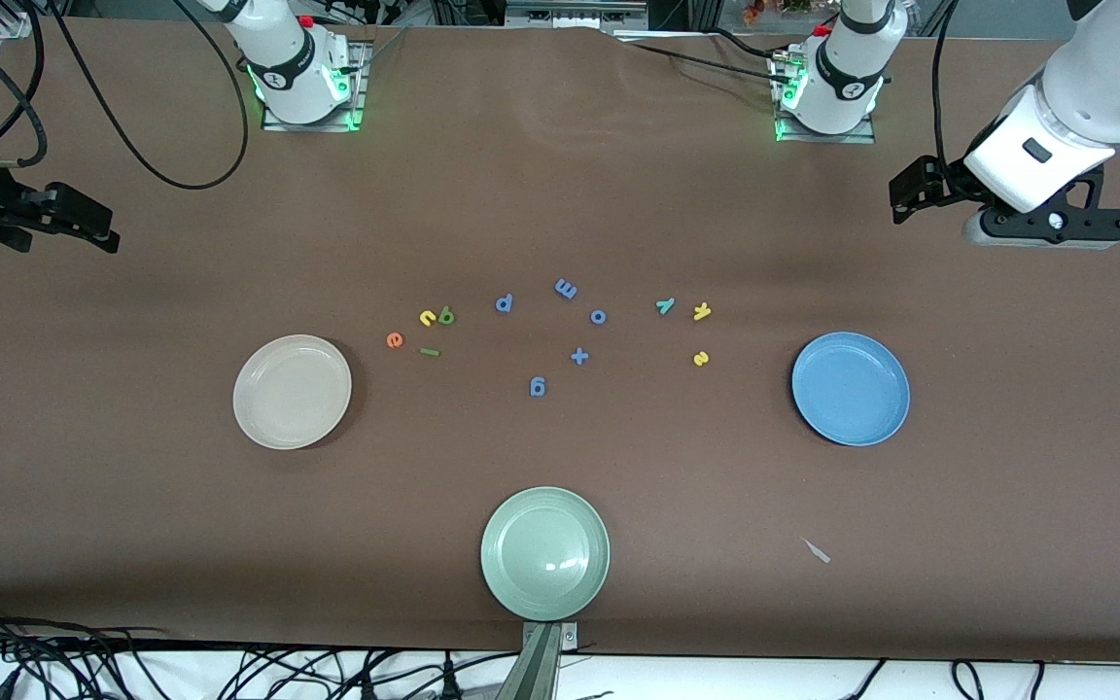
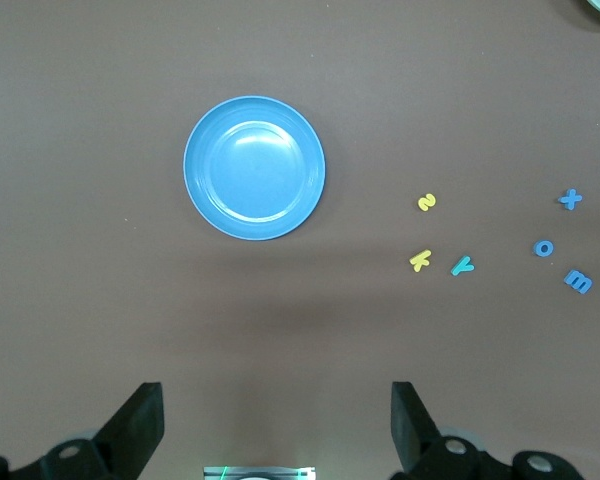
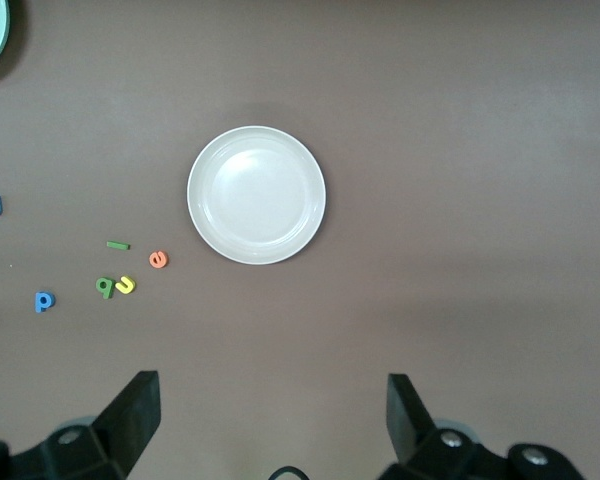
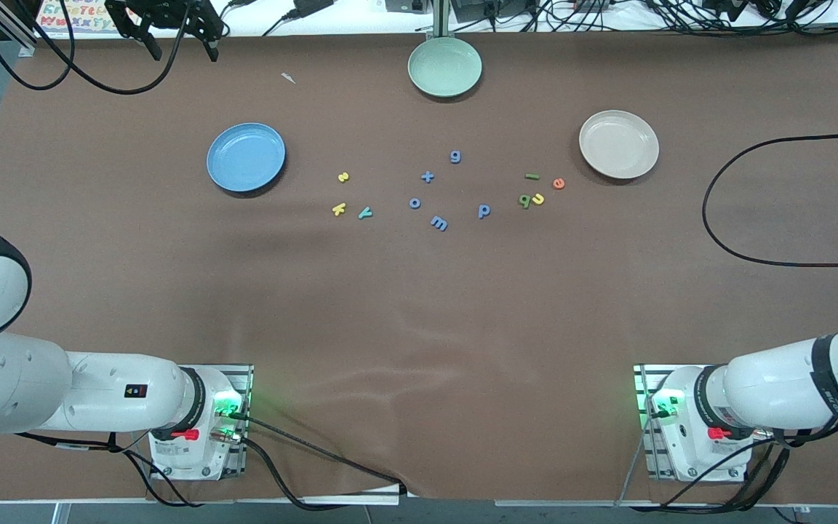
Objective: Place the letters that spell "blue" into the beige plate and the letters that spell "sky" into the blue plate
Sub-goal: 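Reach the left gripper to the yellow 2 while the right gripper moves out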
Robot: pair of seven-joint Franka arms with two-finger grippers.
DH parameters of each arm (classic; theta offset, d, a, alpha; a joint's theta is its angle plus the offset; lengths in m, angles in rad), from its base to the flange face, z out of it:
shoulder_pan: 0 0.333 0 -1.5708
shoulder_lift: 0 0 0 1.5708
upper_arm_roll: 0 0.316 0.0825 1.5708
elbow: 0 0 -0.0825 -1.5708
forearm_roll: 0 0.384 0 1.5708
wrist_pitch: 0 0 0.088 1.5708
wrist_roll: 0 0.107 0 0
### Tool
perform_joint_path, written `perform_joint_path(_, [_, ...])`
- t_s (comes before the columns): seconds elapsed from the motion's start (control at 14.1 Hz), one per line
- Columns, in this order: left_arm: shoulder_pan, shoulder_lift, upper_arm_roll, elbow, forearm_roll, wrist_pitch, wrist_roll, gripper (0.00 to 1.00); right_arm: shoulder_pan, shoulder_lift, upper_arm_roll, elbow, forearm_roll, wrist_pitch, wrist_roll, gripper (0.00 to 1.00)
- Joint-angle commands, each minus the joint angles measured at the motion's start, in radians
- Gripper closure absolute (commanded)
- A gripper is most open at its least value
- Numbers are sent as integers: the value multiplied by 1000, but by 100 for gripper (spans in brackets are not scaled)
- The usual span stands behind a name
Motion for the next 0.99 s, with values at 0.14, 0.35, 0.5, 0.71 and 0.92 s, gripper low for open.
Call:
perform_joint_path(0.14, [-27, 63, -6, 44, 8, -2, -1, 0, -11, -12, -28, -9, 11, 4, -9, 0])
perform_joint_path(0.35, [-81, 155, -7, 76, 16, 8, -3, 0, -10, 6, -40, -9, 22, 8, 6, 0])
perform_joint_path(0.5, [-99, 215, -17, 77, 3, 47, 16, 0, -5, 26, -37, -8, 18, 4, 9, 0])
perform_joint_path(0.71, [-122, 291, -30, 49, 6, 173, 39, 0, 0, 8, -31, -11, 21, -24, -16, 0])
perform_joint_path(0.92, [-150, 333, -32, 5, 17, 245, 185, 0, 18, 20, 41, -20, 24, -39, 7, 0])
